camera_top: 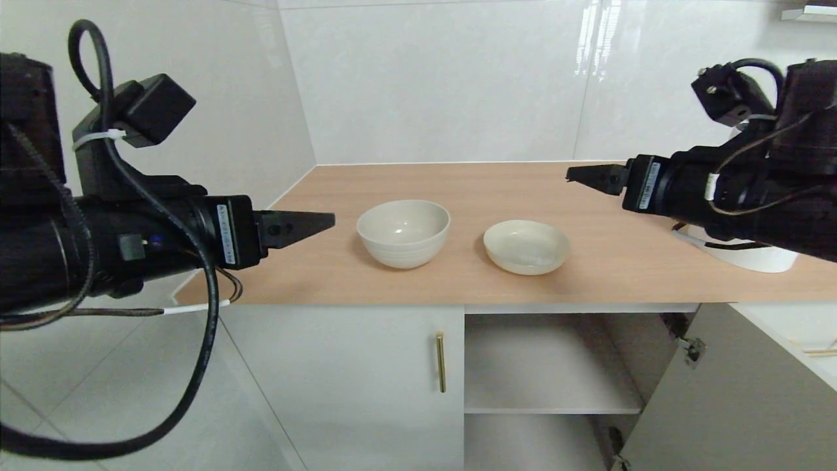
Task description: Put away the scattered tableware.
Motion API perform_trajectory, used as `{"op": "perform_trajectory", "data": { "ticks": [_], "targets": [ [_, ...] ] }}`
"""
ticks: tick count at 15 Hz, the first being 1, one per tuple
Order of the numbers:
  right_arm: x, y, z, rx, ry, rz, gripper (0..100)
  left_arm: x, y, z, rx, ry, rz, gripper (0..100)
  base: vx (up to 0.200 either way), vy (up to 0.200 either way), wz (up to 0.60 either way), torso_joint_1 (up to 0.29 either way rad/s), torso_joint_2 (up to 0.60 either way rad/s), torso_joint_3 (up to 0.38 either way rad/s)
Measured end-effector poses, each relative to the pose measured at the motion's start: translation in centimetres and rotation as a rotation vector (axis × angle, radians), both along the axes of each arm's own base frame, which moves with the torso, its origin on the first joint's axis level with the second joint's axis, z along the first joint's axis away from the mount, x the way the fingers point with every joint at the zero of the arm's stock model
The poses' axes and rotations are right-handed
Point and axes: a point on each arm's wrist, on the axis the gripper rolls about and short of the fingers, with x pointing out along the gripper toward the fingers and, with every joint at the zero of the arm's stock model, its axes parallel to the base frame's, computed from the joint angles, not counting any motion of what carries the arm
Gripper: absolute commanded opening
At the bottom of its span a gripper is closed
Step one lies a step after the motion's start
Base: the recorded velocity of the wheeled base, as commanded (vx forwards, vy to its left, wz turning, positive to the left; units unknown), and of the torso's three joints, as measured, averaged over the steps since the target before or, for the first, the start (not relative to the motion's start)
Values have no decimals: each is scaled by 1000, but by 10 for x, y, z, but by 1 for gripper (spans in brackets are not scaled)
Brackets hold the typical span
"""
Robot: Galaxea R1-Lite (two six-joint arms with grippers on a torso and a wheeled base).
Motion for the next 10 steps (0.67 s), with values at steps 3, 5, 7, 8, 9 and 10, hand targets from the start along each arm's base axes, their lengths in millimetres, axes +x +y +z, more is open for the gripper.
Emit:
{"op": "perform_trajectory", "data": {
  "ticks": [3, 5, 7, 8, 9, 10],
  "targets": [
    [19, 8, -19, -80, 129, -81, 100, 27, 1, 0, 55, 87, 109, 100, 0, 0, 0, 0, 0, 0],
    [24, 10, -25, -100, 149, -113, 100, 49, -4, -10, 68, 123, 134, 100, 0, 0, 0, 0, 0, 0],
    [26, 10, -31, -114, 162, -139, 100, 68, -14, -18, 30, 153, 187, 100, 0, 0, 0, 0, 0, 0],
    [25, 10, -32, -115, 162, -140, 100, 76, -19, -18, 6, 146, 195, 100, 0, 0, 0, 0, 0, 0],
    [25, 10, -31, -114, 160, -140, 100, 85, -25, -15, -7, 136, 199, 100, 0, 0, 0, 0, 0, 0],
    [23, 9, -30, -112, 158, -141, 100, 95, -29, -14, -10, 126, 210, 100, 0, 0, 0, 0, 0, 0]
  ]
}}
